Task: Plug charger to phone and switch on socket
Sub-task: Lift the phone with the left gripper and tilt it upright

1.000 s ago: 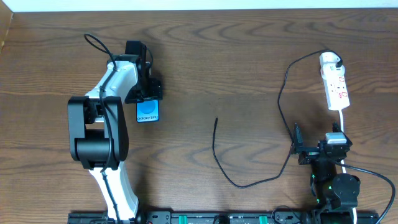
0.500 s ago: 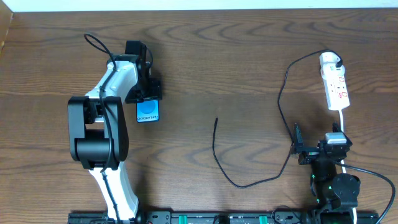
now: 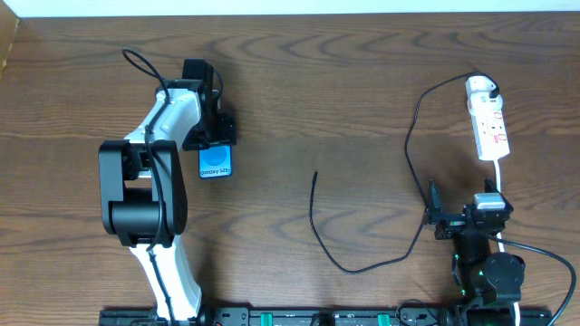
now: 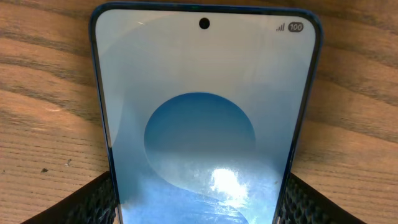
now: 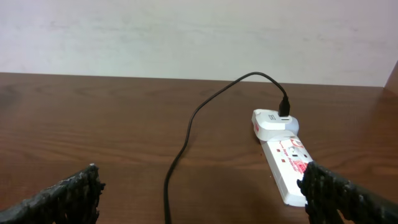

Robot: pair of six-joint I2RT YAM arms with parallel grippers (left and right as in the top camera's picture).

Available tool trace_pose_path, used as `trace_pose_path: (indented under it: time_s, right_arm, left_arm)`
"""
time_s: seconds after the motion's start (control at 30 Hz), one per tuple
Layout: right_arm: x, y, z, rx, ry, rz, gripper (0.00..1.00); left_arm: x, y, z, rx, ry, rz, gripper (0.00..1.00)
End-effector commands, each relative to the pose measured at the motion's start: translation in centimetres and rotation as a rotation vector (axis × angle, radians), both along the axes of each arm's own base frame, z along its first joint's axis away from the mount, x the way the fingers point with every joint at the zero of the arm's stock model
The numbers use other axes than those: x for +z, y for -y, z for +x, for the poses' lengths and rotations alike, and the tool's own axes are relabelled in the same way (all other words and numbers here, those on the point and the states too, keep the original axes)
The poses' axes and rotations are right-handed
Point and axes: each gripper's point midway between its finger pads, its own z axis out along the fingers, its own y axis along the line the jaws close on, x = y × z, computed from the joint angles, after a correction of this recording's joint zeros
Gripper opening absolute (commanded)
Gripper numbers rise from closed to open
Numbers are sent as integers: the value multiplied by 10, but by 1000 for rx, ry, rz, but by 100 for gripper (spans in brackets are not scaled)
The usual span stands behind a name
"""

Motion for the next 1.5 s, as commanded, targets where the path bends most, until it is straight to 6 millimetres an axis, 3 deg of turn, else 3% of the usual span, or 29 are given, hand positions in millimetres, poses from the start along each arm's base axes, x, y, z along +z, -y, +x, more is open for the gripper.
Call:
trace_pose_path:
  time_s: [0.0,0.4,0.93,1.03,1.23,1.33,1.47]
  right_arm:
    - [-1,3,0,-16,-3,13,99]
    - [-1,3,0,-16,-3,13,99]
    - [-1,3,0,-16,-3,13,99]
    - [-1,3,0,-16,-3,13,99]
    - [-1,3,0,-16,-3,13,99]
    - [-1,3,0,-16,-3,13,99]
    - [-1,3,0,-16,-3,13,99]
  left_arm:
    - [-11,-3,-11,11,-42,6,7]
    - [7,-3,-2,11,-5,5,8]
    - [62,1,5,9,120,-19,7]
    - [70,15,2,-2,124,-101,7]
    - [98,78,-2,-47,133,-484,7]
    - [112,99,-3,8,107,-644,8]
    - [124,113,-6,172,24,-775,7]
